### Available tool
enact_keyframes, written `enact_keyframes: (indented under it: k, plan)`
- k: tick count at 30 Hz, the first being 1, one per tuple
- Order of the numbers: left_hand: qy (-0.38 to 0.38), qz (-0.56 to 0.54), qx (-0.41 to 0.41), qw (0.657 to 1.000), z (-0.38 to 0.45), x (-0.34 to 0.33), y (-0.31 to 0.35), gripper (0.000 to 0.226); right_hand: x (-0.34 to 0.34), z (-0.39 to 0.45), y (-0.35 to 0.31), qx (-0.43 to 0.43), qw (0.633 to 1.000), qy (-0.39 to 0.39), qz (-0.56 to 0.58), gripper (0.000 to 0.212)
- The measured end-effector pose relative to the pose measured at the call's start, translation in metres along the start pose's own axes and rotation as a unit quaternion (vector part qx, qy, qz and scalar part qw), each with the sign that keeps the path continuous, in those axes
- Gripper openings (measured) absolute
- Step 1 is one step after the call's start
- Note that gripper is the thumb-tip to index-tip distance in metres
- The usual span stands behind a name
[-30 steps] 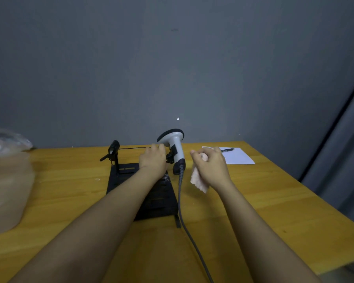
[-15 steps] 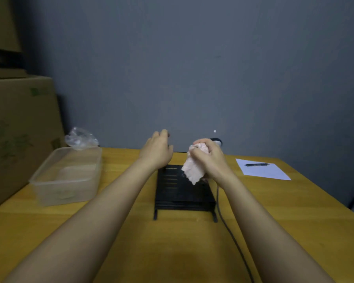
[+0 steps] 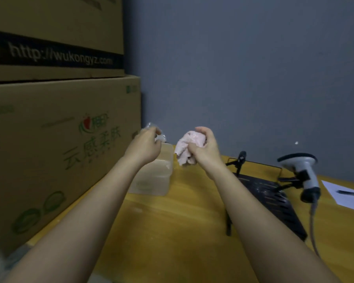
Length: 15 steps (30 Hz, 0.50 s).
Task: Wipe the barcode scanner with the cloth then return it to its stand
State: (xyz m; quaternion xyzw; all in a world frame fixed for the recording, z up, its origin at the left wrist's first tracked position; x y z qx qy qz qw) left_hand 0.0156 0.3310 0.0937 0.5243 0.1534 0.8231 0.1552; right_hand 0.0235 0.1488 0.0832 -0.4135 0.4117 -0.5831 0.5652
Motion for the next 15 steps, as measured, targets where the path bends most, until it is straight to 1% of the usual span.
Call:
enact_keyframes:
  k: [3, 7, 10, 11, 12, 13, 14, 15]
  plan:
    - [0.017, 0.006, 0.022, 1.0, 0.009, 0.004, -0.023, 0.03, -0.03, 0.016, 0.013, 0.039, 0.999, -0.011, 0.027, 0.047]
    - [0.025, 0.027, 0.046, 0.998, 0.016, 0.005, -0.05, 0.03, -0.074, 0.037, 0.023, 0.116, 0.992, -0.042, -0.005, 0.042]
    - [0.029, 0.035, 0.057, 0.997, 0.017, 0.003, -0.062, 0.028, -0.091, 0.043, 0.023, 0.159, 0.983, -0.024, -0.089, 0.04]
    - [0.032, 0.036, 0.062, 0.997, 0.018, 0.003, -0.064, 0.027, -0.094, 0.045, 0.028, 0.161, 0.981, -0.027, -0.106, 0.043]
    - [0.03, 0.037, 0.067, 0.997, 0.016, 0.003, -0.064, 0.026, -0.097, 0.047, 0.036, 0.139, 0.976, -0.054, -0.161, 0.048]
    - [0.034, 0.039, 0.066, 0.996, 0.016, 0.001, -0.065, 0.026, -0.1, 0.049, 0.048, 0.112, 0.959, -0.103, -0.237, 0.054]
    - [0.032, 0.043, 0.07, 0.996, 0.017, 0.001, -0.064, 0.027, -0.103, 0.049, 0.061, 0.062, 0.922, -0.161, -0.345, 0.062]
    - [0.028, 0.05, 0.072, 0.996, 0.017, -0.001, -0.064, 0.027, -0.104, 0.047, 0.071, 0.022, 0.884, -0.204, -0.419, 0.068]
Point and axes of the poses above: each hand's wrist, its own z-axis towards the middle knuckle, its own x-axis out of the back of the hand, y = z × x, the point moved 5 cm from there along z, towards the middle knuckle, and after that the axes turned 11 degrees about z, right-handed, at the moved point
